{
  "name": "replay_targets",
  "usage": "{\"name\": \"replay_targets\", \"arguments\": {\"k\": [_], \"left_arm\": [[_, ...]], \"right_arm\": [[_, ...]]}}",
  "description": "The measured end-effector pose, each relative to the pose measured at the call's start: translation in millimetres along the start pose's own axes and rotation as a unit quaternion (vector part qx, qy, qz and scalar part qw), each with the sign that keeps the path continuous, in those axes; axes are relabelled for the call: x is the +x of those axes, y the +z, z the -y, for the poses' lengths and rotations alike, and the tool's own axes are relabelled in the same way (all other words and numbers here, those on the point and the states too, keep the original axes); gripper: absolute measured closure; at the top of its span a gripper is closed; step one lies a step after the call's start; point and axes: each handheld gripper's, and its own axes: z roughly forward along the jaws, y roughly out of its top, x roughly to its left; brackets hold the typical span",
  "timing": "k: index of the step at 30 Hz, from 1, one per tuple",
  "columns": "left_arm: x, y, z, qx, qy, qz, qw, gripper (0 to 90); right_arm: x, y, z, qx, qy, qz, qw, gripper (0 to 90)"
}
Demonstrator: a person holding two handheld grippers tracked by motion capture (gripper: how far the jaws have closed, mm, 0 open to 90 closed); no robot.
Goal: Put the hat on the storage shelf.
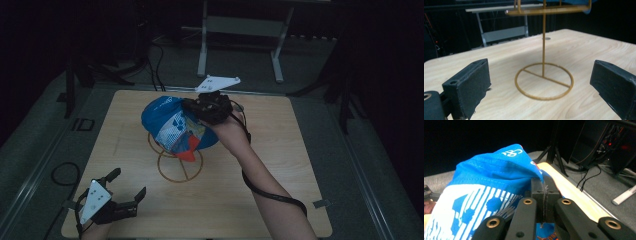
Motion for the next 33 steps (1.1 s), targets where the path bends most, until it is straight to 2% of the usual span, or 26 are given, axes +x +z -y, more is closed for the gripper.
{"name": "replay_targets", "arguments": {"k": [4,7,10,13,15,17,23,28,33], "left_arm": [[-2.7,1.2,7.6,0.014,0.000,0.006,0.9999,3.2],[-2.5,1.9,10.1,0.015,-0.005,0.008,0.9998,3.2],[-1.2,1.4,11.4,0.017,-0.007,0.009,0.9998,3.2],[-1.0,0.6,13.1,0.020,-0.008,0.008,0.9997,3.2],[-0.1,0.1,14.0,0.022,-0.009,0.009,0.9997,3.8],[1.0,0.3,15.2,0.021,-0.011,0.009,0.9997,3.9],[3.6,1.3,17.3,0.026,-0.015,0.010,0.9995,3.9],[4.5,1.5,18.1,0.025,-0.016,0.009,0.9995,3.9],[5.9,1.6,18.8,0.025,-0.017,0.011,0.9995,3.9]], "right_arm": [[-2.2,10.8,4.8,0.013,0.006,-0.008,0.9999,89.4],[-2.1,15.6,8.0,0.016,0.013,-0.021,0.9996,89.2],[0.1,19.3,9.1,0.022,0.009,-0.026,0.9994,89.0],[-0.2,20.4,9.7,0.022,0.009,-0.027,0.9994,88.8],[-1.2,19.7,10.7,0.024,0.011,-0.018,0.9995,88.7],[-3.2,18.3,12.4,0.021,0.015,-0.022,0.9994,87.6],[-5.7,18.2,14.6,0.018,0.018,-0.032,0.9992,72.9],[-7.1,21.0,16.0,0.018,0.027,-0.025,0.9992,59.9],[-9.9,20.5,19.4,0.023,0.030,-0.019,0.9991,55.4]]}}
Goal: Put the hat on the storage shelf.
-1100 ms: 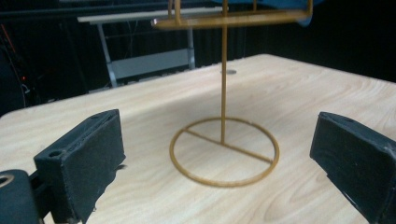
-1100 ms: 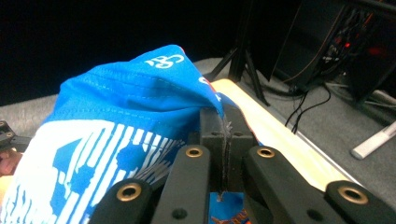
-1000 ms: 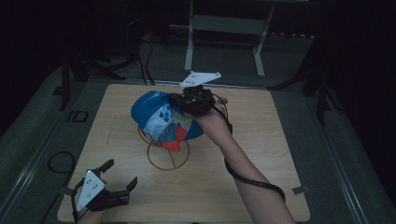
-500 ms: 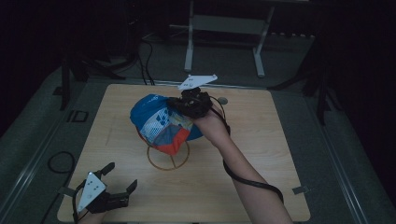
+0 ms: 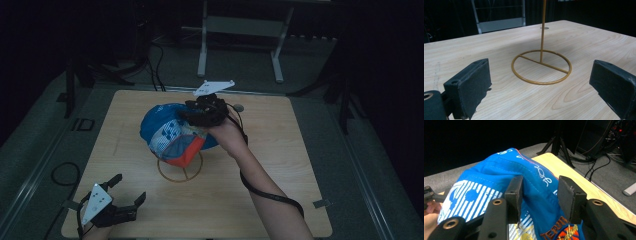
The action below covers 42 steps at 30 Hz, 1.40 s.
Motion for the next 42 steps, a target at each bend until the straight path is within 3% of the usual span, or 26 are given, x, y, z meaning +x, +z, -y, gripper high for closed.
{"name": "replay_targets", "arguments": {"k": [11,18,27,32,42], "left_arm": [[-1.1,2.8,1.7,0.005,-0.001,0.005,1.0000,3.9],[-1.5,4.8,2.2,0.008,-0.002,0.009,0.9999,3.9],[-2.2,7.2,2.6,0.007,-0.006,0.015,0.9998,3.9],[-2.9,7.5,2.2,0.006,-0.005,0.018,0.9998,3.9],[-4.3,8.8,2.6,0.006,-0.007,0.023,0.9997,3.9]], "right_arm": [[-14.4,-6.3,18.0,0.000,0.027,0.019,0.9994,46.8],[-21.8,-14.3,33.5,-0.001,0.037,0.016,0.9992,38.3],[-26.4,-33.8,44.8,-0.029,0.047,0.005,0.9985,21.2],[-25.6,-42.4,55.3,-0.033,0.042,-0.003,0.9986,13.8],[-18.8,-54.1,85.9,-0.038,0.022,-0.009,0.9990,13.6]]}}
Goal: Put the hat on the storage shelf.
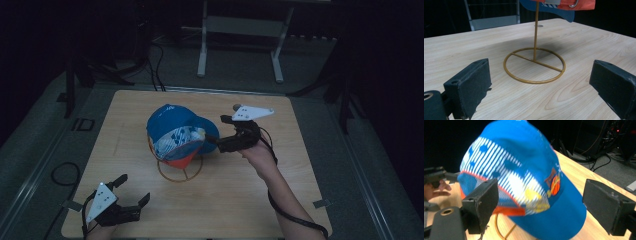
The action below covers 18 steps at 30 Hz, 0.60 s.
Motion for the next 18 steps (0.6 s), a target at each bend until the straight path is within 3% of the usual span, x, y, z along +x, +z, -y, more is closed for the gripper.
{"name": "replay_targets", "arguments": {"k": [18], "left_arm": [[-2.3,3.8,2.9,0.006,0.002,0.009,0.9999,3.9]], "right_arm": [[0.4,-8.2,65.4,0.023,0.008,-0.012,0.9996,13.6]]}}
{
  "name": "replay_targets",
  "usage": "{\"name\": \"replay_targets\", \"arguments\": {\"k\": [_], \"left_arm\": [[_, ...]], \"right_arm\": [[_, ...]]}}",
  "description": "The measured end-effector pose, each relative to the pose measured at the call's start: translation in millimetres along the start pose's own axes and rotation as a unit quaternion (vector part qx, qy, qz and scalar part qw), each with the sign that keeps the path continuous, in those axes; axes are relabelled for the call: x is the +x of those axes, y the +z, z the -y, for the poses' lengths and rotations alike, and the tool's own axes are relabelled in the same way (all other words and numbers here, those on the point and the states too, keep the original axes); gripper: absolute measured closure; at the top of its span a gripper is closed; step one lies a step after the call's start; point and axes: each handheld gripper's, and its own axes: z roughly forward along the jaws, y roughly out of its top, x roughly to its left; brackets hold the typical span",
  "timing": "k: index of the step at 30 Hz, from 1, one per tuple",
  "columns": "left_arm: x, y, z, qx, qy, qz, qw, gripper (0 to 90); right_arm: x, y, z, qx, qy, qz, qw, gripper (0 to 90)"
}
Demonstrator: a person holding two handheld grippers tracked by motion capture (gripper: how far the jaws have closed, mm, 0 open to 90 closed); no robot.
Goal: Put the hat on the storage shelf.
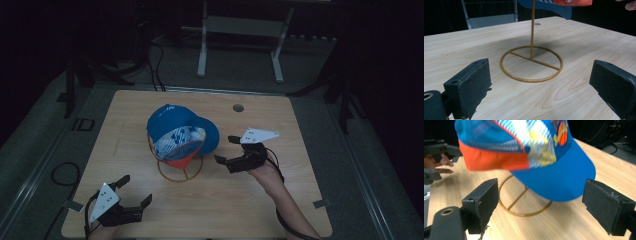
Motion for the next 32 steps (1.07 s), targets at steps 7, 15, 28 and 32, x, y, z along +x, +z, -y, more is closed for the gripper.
{"name": "replay_targets", "arguments": {"k": [7,15,28,32], "left_arm": [[-0.2,0.8,1.3,0.001,-0.002,0.001,1.0000,3.9],[-0.1,1.9,2.7,0.004,-0.001,0.002,1.0000,3.9],[-0.8,5.0,6.1,0.012,-0.003,0.005,0.9999,3.9],[-0.6,6.3,6.7,0.016,-0.001,0.006,0.9999,3.9]], "right_arm": [[0.1,-0.3,23.3,0.011,-0.002,0.000,0.9999,13.6],[2.4,1.0,53.1,0.002,-0.002,-0.005,1.0000,13.9],[1.1,3.3,90.5,0.029,0.008,-0.022,0.9993,13.9],[-0.4,6.5,97.2,0.039,0.006,-0.021,0.9990,13.9]]}}
